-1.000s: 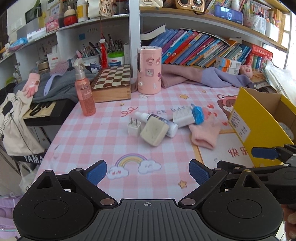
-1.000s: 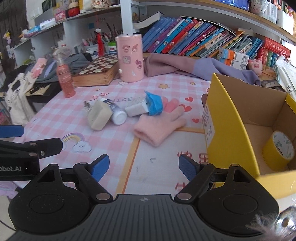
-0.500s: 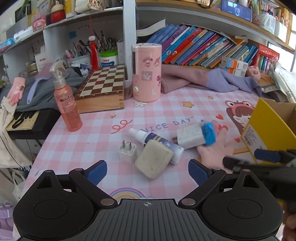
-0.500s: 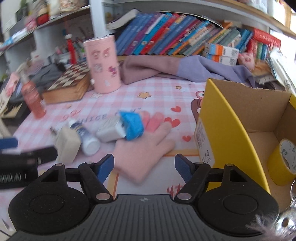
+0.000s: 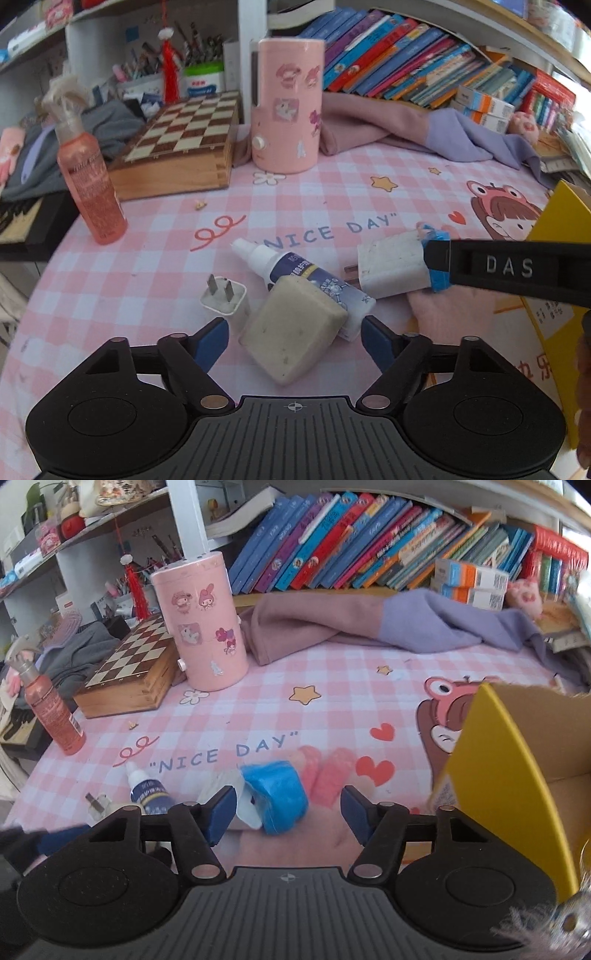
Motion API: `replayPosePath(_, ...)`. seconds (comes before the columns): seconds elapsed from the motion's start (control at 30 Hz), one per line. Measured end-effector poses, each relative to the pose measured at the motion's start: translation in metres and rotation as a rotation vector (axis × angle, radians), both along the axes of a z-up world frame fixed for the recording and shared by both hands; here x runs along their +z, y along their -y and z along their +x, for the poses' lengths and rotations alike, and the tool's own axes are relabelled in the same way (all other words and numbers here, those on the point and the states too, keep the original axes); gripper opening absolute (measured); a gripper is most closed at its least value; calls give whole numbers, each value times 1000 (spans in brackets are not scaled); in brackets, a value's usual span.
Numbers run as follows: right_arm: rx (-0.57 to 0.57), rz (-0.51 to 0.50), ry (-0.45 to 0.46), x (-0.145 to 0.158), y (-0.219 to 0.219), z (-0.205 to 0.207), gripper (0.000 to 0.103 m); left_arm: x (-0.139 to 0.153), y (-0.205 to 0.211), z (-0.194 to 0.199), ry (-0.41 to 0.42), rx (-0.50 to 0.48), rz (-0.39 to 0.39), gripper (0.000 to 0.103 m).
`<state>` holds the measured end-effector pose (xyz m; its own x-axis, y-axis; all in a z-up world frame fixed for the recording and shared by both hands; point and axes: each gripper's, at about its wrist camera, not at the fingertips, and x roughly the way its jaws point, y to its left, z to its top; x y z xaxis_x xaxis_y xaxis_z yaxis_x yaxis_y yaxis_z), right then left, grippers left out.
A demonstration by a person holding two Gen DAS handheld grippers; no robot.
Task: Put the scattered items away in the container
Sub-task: 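Move both tools toward the soap bar and blue-capped tube, then grasp the blue-capped tube with the right tool while the left tool grasps the soap bar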
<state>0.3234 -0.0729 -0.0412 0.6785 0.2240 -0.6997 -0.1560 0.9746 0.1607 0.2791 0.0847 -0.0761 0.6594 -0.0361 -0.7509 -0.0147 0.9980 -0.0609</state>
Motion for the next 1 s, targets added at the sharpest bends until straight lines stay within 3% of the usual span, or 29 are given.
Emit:
replayPosePath(0.13, -11, 66, -33, -6, 4, 14, 57, -2, 0, 2, -1, 28, -45, 78)
replayPosePath(0.23, -4, 129, -54, -9, 7, 19, 42, -4, 0, 3, -7, 32, -53, 78)
replayPosePath(0.4, 26, 160, -51, -5, 7, 12, 31, -3, -5, 1, -10, 50, -64, 54)
replayPosePath(0.57, 48, 157, -33, 1, 9, -4, 22, 3, -10, -9, -11, 40, -74, 42)
replayPosePath(0.83, 42, 125, -12, 14, 17, -30, 21, 21, -4, -43, -1, 0, -115, 37)
replayPosePath(1.0, 32, 89, -47, 4, 21, -43, 21, 34, -6, -62, 20, 3, -129, 37)
